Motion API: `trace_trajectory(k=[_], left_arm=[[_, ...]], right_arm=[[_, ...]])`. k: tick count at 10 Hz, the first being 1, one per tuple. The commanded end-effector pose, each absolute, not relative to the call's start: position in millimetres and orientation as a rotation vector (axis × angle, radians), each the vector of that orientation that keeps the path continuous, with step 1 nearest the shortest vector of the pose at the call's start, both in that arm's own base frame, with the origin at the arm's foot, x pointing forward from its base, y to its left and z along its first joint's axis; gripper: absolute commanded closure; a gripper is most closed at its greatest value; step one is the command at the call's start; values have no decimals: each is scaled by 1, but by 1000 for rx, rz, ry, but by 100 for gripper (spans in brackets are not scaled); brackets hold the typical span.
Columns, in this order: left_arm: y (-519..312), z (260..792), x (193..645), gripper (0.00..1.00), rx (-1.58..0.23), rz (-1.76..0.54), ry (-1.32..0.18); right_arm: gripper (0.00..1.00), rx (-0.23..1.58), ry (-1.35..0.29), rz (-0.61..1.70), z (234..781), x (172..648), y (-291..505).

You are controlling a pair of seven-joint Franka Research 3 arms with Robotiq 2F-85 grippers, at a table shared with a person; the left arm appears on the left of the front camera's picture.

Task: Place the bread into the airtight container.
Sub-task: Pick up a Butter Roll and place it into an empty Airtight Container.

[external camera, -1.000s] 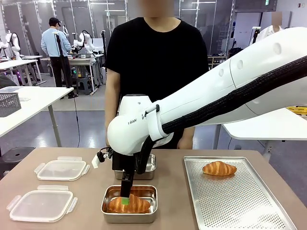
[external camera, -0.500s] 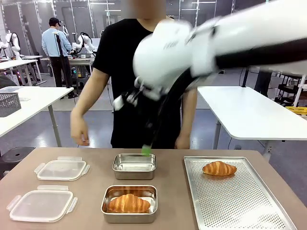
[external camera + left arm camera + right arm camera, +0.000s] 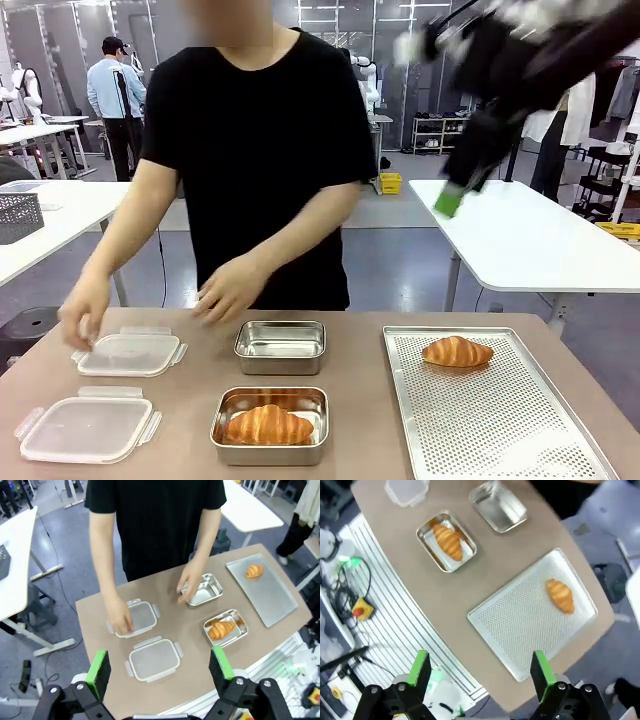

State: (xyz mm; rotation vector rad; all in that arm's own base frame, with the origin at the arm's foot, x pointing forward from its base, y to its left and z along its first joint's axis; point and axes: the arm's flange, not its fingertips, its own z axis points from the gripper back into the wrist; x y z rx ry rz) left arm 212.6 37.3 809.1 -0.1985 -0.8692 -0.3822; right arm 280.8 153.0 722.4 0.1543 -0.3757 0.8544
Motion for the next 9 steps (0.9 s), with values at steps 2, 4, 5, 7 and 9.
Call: trace_trajectory(k=[2,4,5,7,9], left_arm=[[37,810,213,0,-199,-384,-870],[37,810,213,0,-199,-384,-870],[37,810,213,0,-199,-384,-870],[37,810,213,0,-199,-384,-870],[37,810,213,0,-199,-384,-870]], right_arm=[[0,62,-578,561,760,191,106],[0,105,-709,392,789,152,56],[0,95,-717,348,795,148,41],[0,70,-724,317,803,143,28],[0,95,-690,364,797,156,33]])
